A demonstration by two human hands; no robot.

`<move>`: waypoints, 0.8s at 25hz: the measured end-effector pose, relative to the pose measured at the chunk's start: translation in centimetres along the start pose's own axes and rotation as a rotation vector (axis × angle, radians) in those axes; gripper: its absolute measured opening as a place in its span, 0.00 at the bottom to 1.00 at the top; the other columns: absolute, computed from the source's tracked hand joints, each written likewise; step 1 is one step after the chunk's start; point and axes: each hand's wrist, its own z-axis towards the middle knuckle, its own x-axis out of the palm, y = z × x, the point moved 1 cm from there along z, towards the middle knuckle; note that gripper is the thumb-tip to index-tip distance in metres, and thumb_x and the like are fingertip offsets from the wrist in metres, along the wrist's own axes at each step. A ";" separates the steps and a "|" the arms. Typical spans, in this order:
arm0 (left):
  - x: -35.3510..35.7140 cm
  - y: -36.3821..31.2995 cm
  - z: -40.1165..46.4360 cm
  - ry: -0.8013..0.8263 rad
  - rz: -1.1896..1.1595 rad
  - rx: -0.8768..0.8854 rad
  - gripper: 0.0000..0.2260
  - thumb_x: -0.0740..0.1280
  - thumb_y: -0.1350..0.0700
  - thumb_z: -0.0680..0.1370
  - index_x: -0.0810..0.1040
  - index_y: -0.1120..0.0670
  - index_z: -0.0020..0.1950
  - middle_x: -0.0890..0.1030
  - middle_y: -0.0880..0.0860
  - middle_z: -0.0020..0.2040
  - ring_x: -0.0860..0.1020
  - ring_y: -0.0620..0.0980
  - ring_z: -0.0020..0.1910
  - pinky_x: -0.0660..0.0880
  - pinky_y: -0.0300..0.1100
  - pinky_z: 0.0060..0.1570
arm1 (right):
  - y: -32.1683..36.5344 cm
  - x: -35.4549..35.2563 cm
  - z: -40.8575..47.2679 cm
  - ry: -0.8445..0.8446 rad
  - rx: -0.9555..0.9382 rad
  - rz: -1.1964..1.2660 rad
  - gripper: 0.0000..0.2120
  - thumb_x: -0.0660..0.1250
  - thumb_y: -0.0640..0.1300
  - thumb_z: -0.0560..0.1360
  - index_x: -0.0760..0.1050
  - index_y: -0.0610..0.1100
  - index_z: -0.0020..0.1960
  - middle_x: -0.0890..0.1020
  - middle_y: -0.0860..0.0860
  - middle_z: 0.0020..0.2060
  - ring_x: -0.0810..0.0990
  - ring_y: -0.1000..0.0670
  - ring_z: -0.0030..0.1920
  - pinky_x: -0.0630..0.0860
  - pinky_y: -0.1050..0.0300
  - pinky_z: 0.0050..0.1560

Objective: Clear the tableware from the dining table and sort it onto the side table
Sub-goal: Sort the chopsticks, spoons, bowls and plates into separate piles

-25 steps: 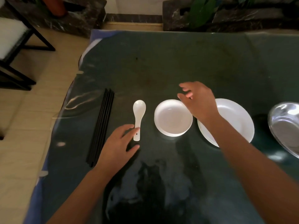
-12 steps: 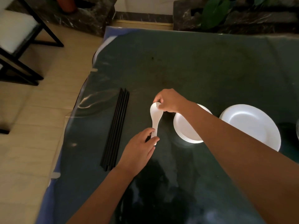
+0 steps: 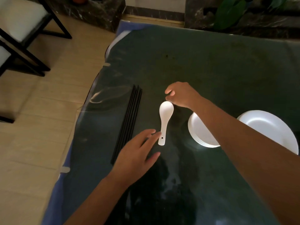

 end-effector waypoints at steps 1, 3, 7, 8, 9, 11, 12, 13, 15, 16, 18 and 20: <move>-1.2 1.2 -1.1 0.007 0.053 0.051 0.23 0.66 0.47 0.74 0.70 0.53 0.67 0.75 0.53 0.64 0.74 0.48 0.60 0.73 0.40 0.57 | 0.4 -0.3 0.4 -0.059 0.005 0.020 0.15 0.65 0.45 0.74 0.76 0.45 0.60 0.79 0.46 0.59 0.77 0.45 0.57 0.73 0.52 0.59; -3.4 4.2 -3.2 0.110 0.213 0.175 0.30 0.63 0.40 0.72 0.64 0.50 0.71 0.69 0.53 0.70 0.67 0.49 0.68 0.66 0.45 0.66 | 1.9 -0.4 1.6 -0.106 -0.057 0.055 0.16 0.65 0.46 0.75 0.75 0.44 0.62 0.79 0.45 0.60 0.77 0.45 0.58 0.71 0.55 0.60; -4.1 8.4 -4.8 0.341 0.417 0.309 0.38 0.61 0.32 0.69 0.55 0.47 0.75 0.59 0.55 0.75 0.53 0.54 0.75 0.50 0.57 0.70 | 5.7 1.5 4.6 -0.025 -0.182 -0.056 0.22 0.61 0.47 0.78 0.66 0.42 0.70 0.71 0.41 0.67 0.69 0.42 0.67 0.64 0.52 0.67; -3.7 8.8 -4.5 0.355 0.430 0.334 0.38 0.60 0.31 0.70 0.55 0.46 0.75 0.58 0.55 0.75 0.52 0.54 0.75 0.49 0.57 0.70 | 6.4 2.1 5.3 0.007 -0.198 -0.085 0.22 0.59 0.46 0.78 0.65 0.42 0.70 0.69 0.40 0.68 0.68 0.41 0.67 0.63 0.50 0.68; -3.2 9.2 -4.2 0.358 0.428 0.362 0.37 0.59 0.31 0.70 0.56 0.46 0.75 0.58 0.54 0.75 0.52 0.54 0.75 0.49 0.56 0.70 | 6.8 2.6 5.9 0.036 -0.213 -0.110 0.21 0.58 0.44 0.79 0.65 0.41 0.70 0.69 0.39 0.67 0.68 0.40 0.67 0.63 0.49 0.68; -2.3 9.8 -3.4 0.356 0.406 0.415 0.34 0.58 0.31 0.72 0.61 0.47 0.73 0.61 0.53 0.75 0.55 0.52 0.75 0.52 0.57 0.72 | 7.2 3.3 6.8 0.078 -0.248 -0.169 0.18 0.56 0.40 0.79 0.68 0.38 0.67 0.69 0.37 0.64 0.69 0.38 0.64 0.66 0.47 0.66; -1.9 9.9 -3.1 0.348 0.386 0.437 0.32 0.58 0.32 0.72 0.63 0.47 0.72 0.63 0.53 0.74 0.56 0.52 0.74 0.54 0.56 0.72 | 7.2 3.4 7.1 0.087 -0.265 -0.197 0.17 0.55 0.39 0.79 0.70 0.37 0.65 0.70 0.37 0.62 0.70 0.38 0.63 0.67 0.46 0.65; -1.7 10.1 -2.8 0.338 0.361 0.451 0.31 0.57 0.32 0.73 0.66 0.48 0.71 0.65 0.52 0.73 0.58 0.52 0.74 0.56 0.56 0.72 | 7.3 3.5 7.3 0.087 -0.281 -0.215 0.17 0.55 0.38 0.78 0.71 0.38 0.65 0.70 0.38 0.61 0.71 0.38 0.61 0.68 0.45 0.64; -1.4 10.4 -2.5 0.315 0.312 0.459 0.30 0.58 0.33 0.73 0.68 0.50 0.70 0.68 0.52 0.72 0.60 0.51 0.73 0.57 0.57 0.70 | 7.3 3.6 7.7 0.082 -0.303 -0.212 0.17 0.54 0.36 0.78 0.71 0.39 0.66 0.71 0.39 0.61 0.71 0.39 0.61 0.68 0.46 0.63; -1.3 10.5 -2.4 0.300 0.296 0.455 0.31 0.58 0.33 0.73 0.68 0.51 0.69 0.69 0.52 0.71 0.61 0.51 0.73 0.57 0.56 0.70 | 7.4 3.7 7.8 0.079 -0.315 -0.205 0.18 0.54 0.36 0.78 0.71 0.40 0.66 0.71 0.40 0.61 0.71 0.40 0.61 0.68 0.47 0.63; -1.1 10.6 -2.4 0.277 0.282 0.450 0.31 0.58 0.34 0.74 0.69 0.52 0.69 0.70 0.52 0.70 0.61 0.50 0.72 0.57 0.55 0.71 | 7.6 3.9 7.8 0.067 -0.333 -0.197 0.17 0.54 0.35 0.78 0.72 0.39 0.65 0.73 0.41 0.60 0.71 0.41 0.60 0.69 0.48 0.63; -0.9 10.7 -2.2 0.265 0.284 0.455 0.30 0.58 0.34 0.74 0.71 0.54 0.67 0.72 0.52 0.69 0.63 0.49 0.72 0.57 0.54 0.70 | 7.5 3.9 7.7 0.046 -0.337 -0.188 0.17 0.54 0.34 0.78 0.74 0.39 0.63 0.73 0.41 0.59 0.72 0.41 0.60 0.69 0.48 0.63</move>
